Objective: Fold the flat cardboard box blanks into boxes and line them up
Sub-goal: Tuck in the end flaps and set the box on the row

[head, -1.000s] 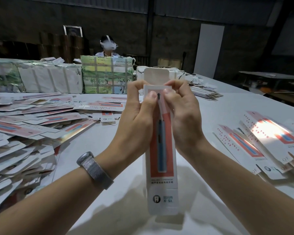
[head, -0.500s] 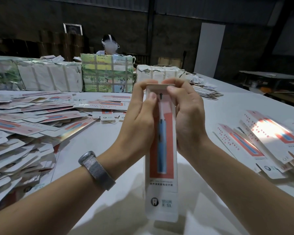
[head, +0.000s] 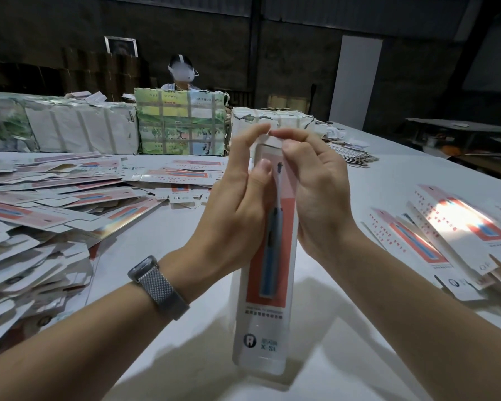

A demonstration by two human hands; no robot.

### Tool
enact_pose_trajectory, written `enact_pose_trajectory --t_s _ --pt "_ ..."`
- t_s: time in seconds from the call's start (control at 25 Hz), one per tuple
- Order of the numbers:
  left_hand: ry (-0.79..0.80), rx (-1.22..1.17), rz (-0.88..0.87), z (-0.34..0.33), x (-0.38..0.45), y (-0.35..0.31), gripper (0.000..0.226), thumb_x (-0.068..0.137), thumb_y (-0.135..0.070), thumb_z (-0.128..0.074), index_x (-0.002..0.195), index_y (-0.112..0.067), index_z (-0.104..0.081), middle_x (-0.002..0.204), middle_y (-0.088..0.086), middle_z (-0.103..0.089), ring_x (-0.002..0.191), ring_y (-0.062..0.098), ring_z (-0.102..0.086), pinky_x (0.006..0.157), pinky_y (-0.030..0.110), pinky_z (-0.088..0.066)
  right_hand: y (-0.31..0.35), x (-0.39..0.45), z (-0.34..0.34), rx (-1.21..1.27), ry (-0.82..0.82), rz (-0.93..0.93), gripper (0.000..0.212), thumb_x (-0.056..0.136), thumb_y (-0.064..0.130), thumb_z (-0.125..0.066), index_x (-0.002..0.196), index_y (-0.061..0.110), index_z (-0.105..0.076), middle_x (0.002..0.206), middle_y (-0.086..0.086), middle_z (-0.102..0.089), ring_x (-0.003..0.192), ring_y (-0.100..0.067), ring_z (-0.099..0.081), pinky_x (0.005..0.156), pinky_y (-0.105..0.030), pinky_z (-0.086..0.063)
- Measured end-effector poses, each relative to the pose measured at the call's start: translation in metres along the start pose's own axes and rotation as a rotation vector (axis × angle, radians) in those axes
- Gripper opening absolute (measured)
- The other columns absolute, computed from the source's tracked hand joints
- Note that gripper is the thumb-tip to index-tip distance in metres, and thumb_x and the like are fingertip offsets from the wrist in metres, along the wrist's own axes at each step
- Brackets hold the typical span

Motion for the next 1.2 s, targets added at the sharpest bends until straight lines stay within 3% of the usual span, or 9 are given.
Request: enact_pose_trajectory --t_s 0.12,0.28,0.56,0.8,1.08,1.2 --pt "0.027 0.032 -0.010 -0.001 0.001 -0.001 0.040 0.105 -0.030 -0.033 0.144 -0.035 -0.035 0.098 0.034 -0.058 0.080 0.048 -0.061 0.069 0.064 -0.052 0.005 0.003 0.003 -0.008 -0.002 0.019 0.024 0.097 0.005 -0.049 0.090 0.014 -0.070 0.082 0.001 -0.068 0.080 -0.016 -0.063 0.076 -0.036 -0.055" --pt "0.037 0.030 -0.006 0.000 0.000 -0.001 0.035 0.105 -0.031 -0.033 0.140 -0.036 -0.034 0.089 0.034 -0.056 0.073 0.048 -0.059 0.064 0.065 -0.050 0.006 0.006 0.006 -0.038 -0.010 0.000 0.028 0.095 0.000 -0.049 0.086 0.011 -0.073 0.075 0.002 -0.069 0.072 -0.009 -0.063 0.066 -0.026 -0.054" --pt "0.038 0.091 -0.035 -0.001 -0.002 -0.006 0.024 0.106 -0.031 -0.031 0.128 -0.040 -0.033 0.075 0.022 -0.055 0.062 0.037 -0.056 0.054 0.058 -0.048 0.013 0.013 0.012 -0.204 -0.019 0.018 0.020 0.088 0.007 -0.055 0.077 0.008 -0.072 0.070 -0.010 -0.060 0.067 -0.016 -0.057 0.058 -0.030 -0.049" --pt "0.108 0.214 -0.046 0.000 0.002 -0.009 0.030 0.103 -0.036 -0.032 0.132 -0.044 -0.031 0.090 0.017 -0.067 0.072 0.037 -0.066 0.061 0.056 -0.055 0.013 0.020 0.009 -0.214 0.188 -0.069 0.016 0.090 0.009 -0.066 0.075 0.007 -0.064 0.069 -0.002 -0.064 0.070 -0.019 -0.064 0.068 -0.033 -0.055" --pt "0.117 0.216 -0.050 0.004 0.003 -0.007 0.030 0.103 -0.035 -0.033 0.132 -0.042 -0.032 0.093 0.012 -0.066 0.074 0.030 -0.067 0.068 0.057 -0.056 0.023 0.020 0.009 -0.380 0.161 0.014 0.009 0.090 0.009 -0.068 0.082 0.007 -0.072 0.072 -0.003 -0.070 0.070 -0.023 -0.069 0.065 -0.045 -0.059" --pt "0.141 0.156 -0.029 0.001 0.002 -0.003 0.032 0.104 -0.029 -0.034 0.136 -0.034 -0.034 0.098 0.021 -0.063 0.077 0.037 -0.064 0.071 0.054 -0.056 0.025 0.020 0.011 -0.436 0.166 0.012 0.011 0.090 0.008 -0.069 0.081 0.001 -0.071 0.071 -0.011 -0.069 0.066 -0.031 -0.069 0.062 -0.047 -0.059"
Point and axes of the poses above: each hand's wrist, its own x-axis towards the middle knuckle, its own z-axis out of the back of the hand, y = z × x, the point moved 10 cm from there along x, towards the middle knuckle
